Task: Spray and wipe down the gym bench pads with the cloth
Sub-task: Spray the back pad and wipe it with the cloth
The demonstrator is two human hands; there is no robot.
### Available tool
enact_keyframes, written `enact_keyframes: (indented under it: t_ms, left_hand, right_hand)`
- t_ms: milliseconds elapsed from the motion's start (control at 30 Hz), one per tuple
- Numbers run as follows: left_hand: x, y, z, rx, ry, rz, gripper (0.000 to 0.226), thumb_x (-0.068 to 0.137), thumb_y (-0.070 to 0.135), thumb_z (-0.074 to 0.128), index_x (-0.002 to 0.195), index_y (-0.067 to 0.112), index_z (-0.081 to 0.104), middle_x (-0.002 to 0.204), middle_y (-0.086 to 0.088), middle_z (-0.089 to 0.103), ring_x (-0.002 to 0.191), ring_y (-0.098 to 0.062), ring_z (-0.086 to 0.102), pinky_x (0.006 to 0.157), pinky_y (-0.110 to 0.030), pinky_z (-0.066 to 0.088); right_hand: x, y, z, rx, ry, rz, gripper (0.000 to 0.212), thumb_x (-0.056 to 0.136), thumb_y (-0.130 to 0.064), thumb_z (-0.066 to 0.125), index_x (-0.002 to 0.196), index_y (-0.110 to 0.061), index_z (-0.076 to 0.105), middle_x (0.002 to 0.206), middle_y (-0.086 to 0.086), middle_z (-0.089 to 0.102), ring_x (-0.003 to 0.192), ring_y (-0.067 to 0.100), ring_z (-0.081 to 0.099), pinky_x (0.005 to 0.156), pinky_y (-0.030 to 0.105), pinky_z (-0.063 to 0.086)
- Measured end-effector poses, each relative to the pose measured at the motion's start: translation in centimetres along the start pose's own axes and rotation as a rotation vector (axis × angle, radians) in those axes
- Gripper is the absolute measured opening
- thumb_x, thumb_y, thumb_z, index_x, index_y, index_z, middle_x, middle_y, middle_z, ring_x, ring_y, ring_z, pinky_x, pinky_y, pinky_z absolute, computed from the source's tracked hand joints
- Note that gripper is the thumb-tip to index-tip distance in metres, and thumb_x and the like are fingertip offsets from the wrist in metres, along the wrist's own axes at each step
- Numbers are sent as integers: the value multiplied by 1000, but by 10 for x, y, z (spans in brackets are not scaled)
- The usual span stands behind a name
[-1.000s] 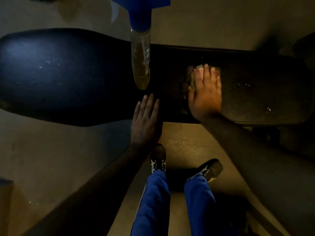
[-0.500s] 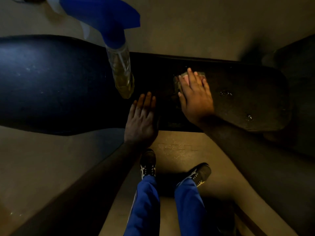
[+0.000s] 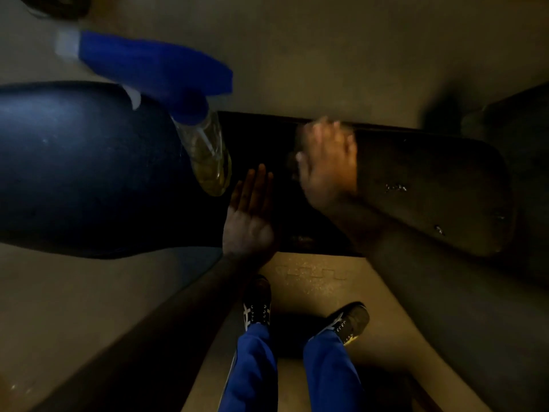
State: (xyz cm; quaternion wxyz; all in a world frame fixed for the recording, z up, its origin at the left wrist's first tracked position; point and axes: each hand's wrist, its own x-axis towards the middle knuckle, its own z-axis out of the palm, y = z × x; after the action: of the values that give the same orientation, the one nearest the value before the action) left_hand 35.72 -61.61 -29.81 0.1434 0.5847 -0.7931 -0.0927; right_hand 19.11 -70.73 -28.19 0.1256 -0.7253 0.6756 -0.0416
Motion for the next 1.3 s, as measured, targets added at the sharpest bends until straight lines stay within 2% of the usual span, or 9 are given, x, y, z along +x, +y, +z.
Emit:
enact_keyframes:
  t_ms: [100,267,433,567,733,900,1067,1200,1300]
  left_hand:
    - [-1,1,-1,0,-19,-4,65,101,41,30,147,-4,32,156,-23,25,146,-36,22,117,-52,21]
    - [0,4,1,26,-12,-10,67,103,45,25,148,-5,31,157,-24,23,147,-36,19,120,-49,16]
    - [3,8,6,53,-25,-54,69,99,42,41,149,-5,28,158,-24,20,148,-36,17,118,-52,20]
    - [24,11,8,78,68,-23,61,105,40,23,145,-4,37,154,-24,31,145,-35,26,118,-48,23]
    - [47,8,19,221,60,0,52,105,35,35,141,-1,45,148,-22,42,140,-34,37,115,-47,30]
    - [57,20,29,197,26,-1,60,103,43,34,143,-2,42,150,-23,39,141,-35,35,117,-47,24]
    - [55,30,26,195,-19,-49,68,102,48,31,147,-2,34,154,-24,30,145,-37,26,120,-47,15]
    - [58,33,24,226,-49,-72,68,102,49,26,147,-2,33,154,-25,30,144,-38,26,120,-48,15]
    - [64,36,19,186,-57,-79,65,101,45,27,143,-3,42,150,-26,36,141,-39,33,117,-49,21]
  right_hand:
    - [-16,25,-1,-62,-126,-415,61,101,-43,31,156,-18,35,164,11,32,153,31,25,123,55,21]
    - [28,16,-8,20,-65,149,79,96,-67,22,156,-16,33,166,12,26,155,31,16,126,52,11]
    - [-11,36,-8,-76,-124,-310,76,97,-64,26,157,-18,33,165,12,29,155,30,20,126,50,13]
    - [25,39,-9,-20,10,227,67,100,-49,28,155,-12,34,164,15,30,154,33,20,125,51,12]
    - [-26,52,-9,-67,-157,-319,64,99,-45,31,157,-19,33,165,11,30,154,30,21,125,51,16]
    - [-3,64,-13,-32,36,310,67,97,-45,26,155,-14,35,163,16,32,153,35,21,125,52,13]
    - [-44,84,-15,-55,-136,-230,62,98,-42,33,157,-21,31,165,11,28,155,30,19,126,51,13]
    - [-12,85,-19,-1,41,419,63,101,-41,35,158,-14,28,166,15,24,155,33,14,126,51,9]
    - [-40,46,-8,41,-10,89,62,100,-40,39,156,-15,32,165,14,28,155,33,18,126,54,12]
